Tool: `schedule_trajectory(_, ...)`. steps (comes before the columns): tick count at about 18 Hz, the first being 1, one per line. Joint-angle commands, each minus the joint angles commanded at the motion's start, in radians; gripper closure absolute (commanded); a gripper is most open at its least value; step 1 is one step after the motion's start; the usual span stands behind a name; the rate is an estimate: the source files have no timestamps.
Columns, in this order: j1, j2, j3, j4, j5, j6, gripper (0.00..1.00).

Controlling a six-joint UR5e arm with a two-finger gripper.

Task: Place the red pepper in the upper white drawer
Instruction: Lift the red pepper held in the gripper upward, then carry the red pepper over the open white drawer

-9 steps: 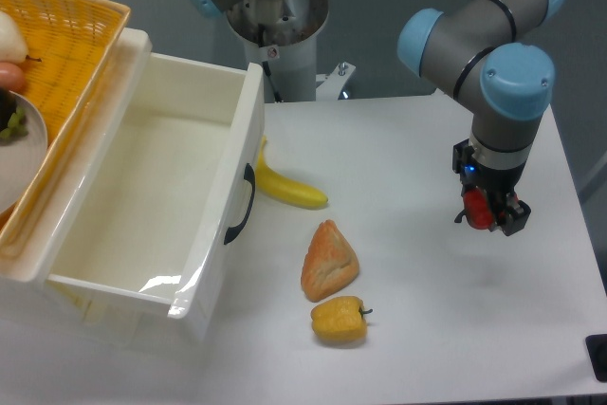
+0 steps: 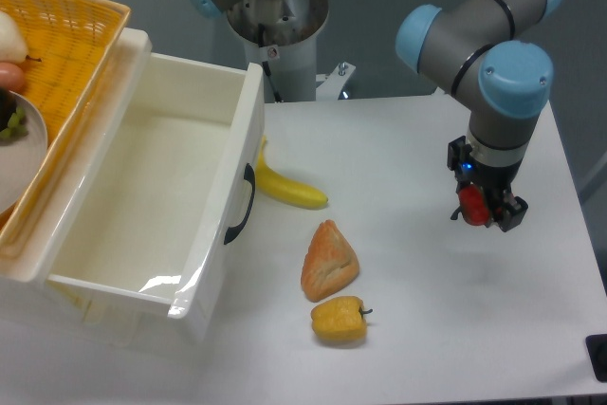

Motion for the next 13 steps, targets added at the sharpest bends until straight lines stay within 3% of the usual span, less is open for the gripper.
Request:
schedule_trajectory(6, -0.057, 0.126, -0.002, -0.092, -0.098, -0.133, 0.55)
schedule_trajectory(13, -0.123, 0.212, -0.002, -0.097, -0.228, -0.253, 0.55)
